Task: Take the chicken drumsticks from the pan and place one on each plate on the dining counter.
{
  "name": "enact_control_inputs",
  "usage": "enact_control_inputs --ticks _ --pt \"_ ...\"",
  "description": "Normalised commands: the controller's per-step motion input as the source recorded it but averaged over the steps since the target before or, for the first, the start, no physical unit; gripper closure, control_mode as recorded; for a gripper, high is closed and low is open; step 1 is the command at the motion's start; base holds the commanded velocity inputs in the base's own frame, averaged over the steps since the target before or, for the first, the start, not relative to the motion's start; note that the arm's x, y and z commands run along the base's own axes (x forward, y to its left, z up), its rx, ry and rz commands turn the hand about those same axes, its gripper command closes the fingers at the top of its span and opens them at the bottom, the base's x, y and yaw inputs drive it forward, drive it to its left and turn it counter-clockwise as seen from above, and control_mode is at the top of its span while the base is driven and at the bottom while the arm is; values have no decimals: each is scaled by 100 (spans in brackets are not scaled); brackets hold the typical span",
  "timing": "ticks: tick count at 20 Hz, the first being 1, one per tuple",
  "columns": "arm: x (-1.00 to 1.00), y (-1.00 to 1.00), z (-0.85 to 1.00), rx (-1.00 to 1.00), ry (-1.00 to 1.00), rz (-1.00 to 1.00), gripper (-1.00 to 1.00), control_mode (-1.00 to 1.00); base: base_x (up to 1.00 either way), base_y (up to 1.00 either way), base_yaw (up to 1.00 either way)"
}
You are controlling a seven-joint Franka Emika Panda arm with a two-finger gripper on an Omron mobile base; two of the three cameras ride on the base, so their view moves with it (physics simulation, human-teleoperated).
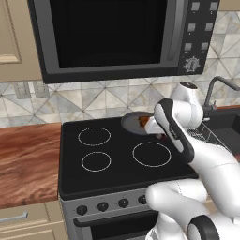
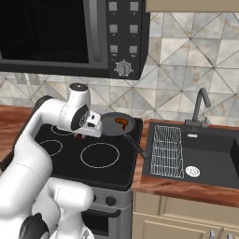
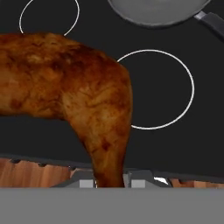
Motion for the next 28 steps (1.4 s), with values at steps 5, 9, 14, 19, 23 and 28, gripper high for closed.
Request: enact_control_inputs --ticks 5,9,14,19,23,28 --pt "-38 -1 8 -1 0 -10 100 -100 0 0 0" --pt "-1 -2 0 0 0 -4 100 -100 0 0 0" --pt "0 0 0 0 0 0 100 100 -14 2 0" --pt "0 0 0 0 0 0 100 100 -58 -7 -8" --pt "0 0 0 0 0 0 100 100 -24 0 -80" --pt "0 0 0 0 0 0 100 100 0 2 -100"
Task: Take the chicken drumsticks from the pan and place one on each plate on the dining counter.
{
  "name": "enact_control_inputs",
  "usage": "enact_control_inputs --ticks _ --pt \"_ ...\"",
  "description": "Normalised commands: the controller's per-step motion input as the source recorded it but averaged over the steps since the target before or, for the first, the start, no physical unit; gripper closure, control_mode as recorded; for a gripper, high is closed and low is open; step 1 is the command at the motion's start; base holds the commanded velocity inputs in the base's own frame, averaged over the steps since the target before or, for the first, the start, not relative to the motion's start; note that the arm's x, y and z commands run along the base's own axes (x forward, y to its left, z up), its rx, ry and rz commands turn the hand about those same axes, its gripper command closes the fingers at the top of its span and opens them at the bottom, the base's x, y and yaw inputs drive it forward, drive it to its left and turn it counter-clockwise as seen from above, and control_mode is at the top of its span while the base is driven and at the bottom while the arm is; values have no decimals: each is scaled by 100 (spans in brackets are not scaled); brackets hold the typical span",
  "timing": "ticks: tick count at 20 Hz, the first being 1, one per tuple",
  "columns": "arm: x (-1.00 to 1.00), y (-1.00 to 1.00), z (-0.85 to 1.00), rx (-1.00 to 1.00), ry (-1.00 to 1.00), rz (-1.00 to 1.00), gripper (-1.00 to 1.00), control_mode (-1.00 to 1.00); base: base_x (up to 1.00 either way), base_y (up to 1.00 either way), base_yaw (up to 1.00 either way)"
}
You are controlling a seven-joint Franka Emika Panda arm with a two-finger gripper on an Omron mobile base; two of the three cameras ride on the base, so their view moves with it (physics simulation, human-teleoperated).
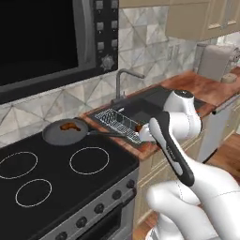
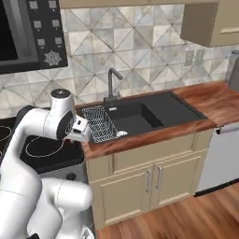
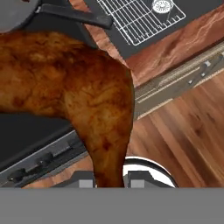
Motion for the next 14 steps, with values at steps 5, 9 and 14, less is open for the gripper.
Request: enact_control_inputs --ticks 5,9,14 --pt "0 0 0 0 0 0 100 100 0 6 -100" --pt "0 0 0 0 0 0 100 100 0 6 -100" --pt "0 0 0 0 0 0 100 100 0 5 -100"
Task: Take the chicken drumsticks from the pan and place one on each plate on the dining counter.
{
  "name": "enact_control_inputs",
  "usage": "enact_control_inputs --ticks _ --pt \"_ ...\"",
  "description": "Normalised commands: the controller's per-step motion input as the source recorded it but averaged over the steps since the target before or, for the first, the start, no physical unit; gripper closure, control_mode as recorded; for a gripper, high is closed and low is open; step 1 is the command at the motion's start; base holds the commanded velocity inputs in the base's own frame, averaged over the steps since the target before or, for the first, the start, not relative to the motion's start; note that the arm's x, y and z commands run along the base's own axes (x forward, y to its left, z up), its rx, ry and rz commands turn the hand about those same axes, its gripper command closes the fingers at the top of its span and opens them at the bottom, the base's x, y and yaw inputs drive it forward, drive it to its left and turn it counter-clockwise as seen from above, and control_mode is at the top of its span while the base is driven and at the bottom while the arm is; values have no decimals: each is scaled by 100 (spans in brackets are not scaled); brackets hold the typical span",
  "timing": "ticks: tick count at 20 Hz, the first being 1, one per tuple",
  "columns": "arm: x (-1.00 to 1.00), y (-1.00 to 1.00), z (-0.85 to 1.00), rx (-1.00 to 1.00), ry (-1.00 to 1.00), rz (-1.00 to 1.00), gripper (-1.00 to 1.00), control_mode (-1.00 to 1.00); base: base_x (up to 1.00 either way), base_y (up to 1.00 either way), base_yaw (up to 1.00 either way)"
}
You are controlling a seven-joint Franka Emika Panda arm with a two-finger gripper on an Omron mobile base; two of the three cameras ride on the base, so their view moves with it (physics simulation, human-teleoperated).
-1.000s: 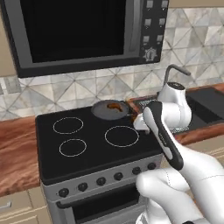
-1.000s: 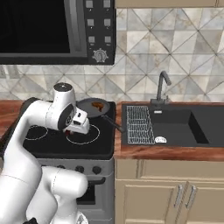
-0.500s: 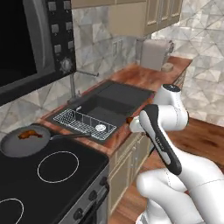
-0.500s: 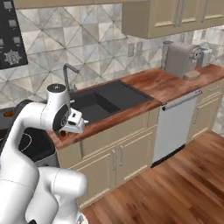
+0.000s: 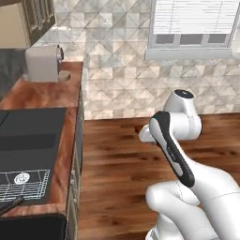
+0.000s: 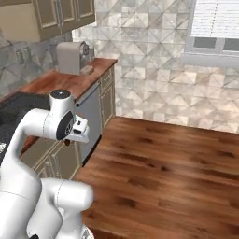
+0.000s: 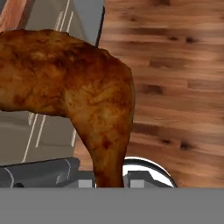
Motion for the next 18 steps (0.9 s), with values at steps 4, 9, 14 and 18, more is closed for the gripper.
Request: enact_control_inputs --ticks 4,9,14,18 --pt "0 0 0 0 0 0 100 100 0 5 -100" --pt "0 0 0 0 0 0 100 100 0 6 -100" --pt "0 0 0 0 0 0 100 100 0 5 -100" --pt "0 0 0 0 0 0 100 100 0 4 -100"
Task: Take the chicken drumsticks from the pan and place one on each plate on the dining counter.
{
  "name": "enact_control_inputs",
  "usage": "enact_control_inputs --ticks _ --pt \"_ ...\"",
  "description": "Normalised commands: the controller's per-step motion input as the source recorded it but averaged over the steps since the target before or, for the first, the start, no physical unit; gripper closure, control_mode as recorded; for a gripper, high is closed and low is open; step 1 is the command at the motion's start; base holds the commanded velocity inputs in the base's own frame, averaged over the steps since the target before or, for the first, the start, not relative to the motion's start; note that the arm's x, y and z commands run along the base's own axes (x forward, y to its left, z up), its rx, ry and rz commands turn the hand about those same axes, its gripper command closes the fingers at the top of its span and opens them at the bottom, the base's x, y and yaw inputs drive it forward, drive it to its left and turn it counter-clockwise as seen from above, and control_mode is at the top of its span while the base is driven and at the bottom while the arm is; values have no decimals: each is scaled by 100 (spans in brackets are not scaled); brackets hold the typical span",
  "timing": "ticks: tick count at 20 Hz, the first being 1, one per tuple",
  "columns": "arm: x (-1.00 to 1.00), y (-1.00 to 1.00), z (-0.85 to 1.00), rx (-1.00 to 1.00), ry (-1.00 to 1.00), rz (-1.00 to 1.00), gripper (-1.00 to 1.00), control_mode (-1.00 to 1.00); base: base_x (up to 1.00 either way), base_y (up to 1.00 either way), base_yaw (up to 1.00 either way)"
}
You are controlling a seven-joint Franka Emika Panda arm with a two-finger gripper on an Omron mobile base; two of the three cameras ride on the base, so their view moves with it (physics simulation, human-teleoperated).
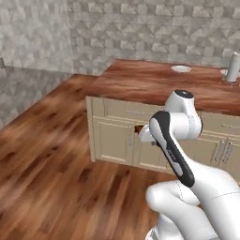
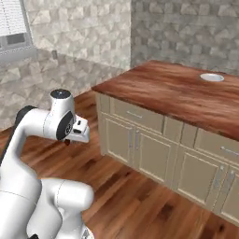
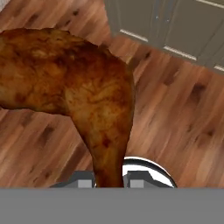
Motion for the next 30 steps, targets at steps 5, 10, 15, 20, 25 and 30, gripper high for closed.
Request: enact_control_inputs --ticks 5,10,15,20,25,30 --pt "0 0 0 0 0 0 100 100 1 7 -100" --pt "0 0 0 0 0 0 100 100 36 41 -86" --pt "0 0 0 0 0 0 100 100 38 93 -24" --pt "0 0 0 0 0 0 100 100 26 100 0" --pt "0 0 0 0 0 0 100 100 15 100 0" --pt "0 0 0 0 0 0 100 100 19 100 0"
